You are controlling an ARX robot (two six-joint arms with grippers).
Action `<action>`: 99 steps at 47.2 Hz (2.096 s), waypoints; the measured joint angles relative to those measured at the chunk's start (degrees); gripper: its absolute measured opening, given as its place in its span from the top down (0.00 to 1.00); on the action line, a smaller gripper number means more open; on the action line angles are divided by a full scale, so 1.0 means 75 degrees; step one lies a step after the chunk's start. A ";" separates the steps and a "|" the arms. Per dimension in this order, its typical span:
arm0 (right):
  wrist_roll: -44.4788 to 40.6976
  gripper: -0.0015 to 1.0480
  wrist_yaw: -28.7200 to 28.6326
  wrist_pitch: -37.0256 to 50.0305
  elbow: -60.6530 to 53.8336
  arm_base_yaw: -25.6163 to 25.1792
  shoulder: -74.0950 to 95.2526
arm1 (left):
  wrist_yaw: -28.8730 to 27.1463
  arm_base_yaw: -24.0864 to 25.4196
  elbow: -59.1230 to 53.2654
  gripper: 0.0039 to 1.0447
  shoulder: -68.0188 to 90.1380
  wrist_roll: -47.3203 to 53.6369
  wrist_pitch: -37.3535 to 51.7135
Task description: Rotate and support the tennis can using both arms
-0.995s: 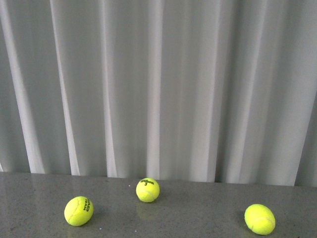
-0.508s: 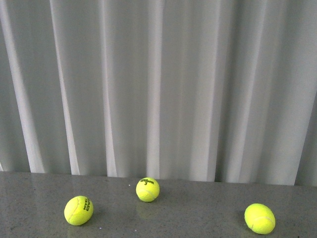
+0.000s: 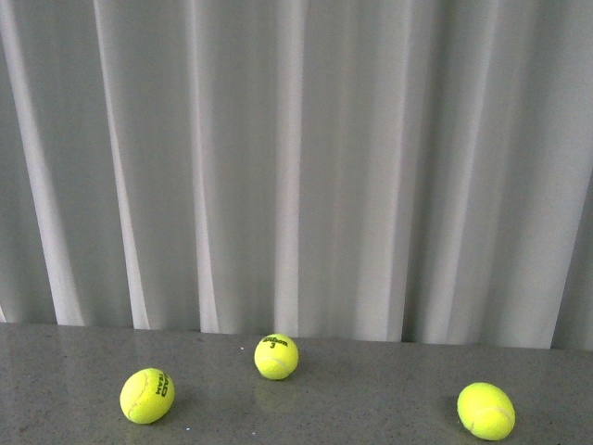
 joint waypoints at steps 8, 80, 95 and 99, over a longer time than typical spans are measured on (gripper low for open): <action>-0.0003 0.07 0.0000 0.0000 0.0000 0.0000 0.0000 | 0.0000 0.0000 0.0000 0.06 0.0000 0.0000 0.0000; -0.0003 0.07 0.0000 0.0000 0.0000 -0.0003 -0.0006 | 0.5377 -0.0889 0.5018 0.06 1.5046 -0.3643 0.4491; 0.0000 0.07 0.0000 0.0000 0.0000 -0.0003 -0.0006 | 0.5610 -0.1367 0.5348 0.06 1.6014 -0.4570 0.5488; 0.0000 0.07 0.0003 0.0000 0.0000 -0.0003 -0.0006 | 0.5601 -0.1451 0.5418 0.06 1.6250 -0.4855 0.5721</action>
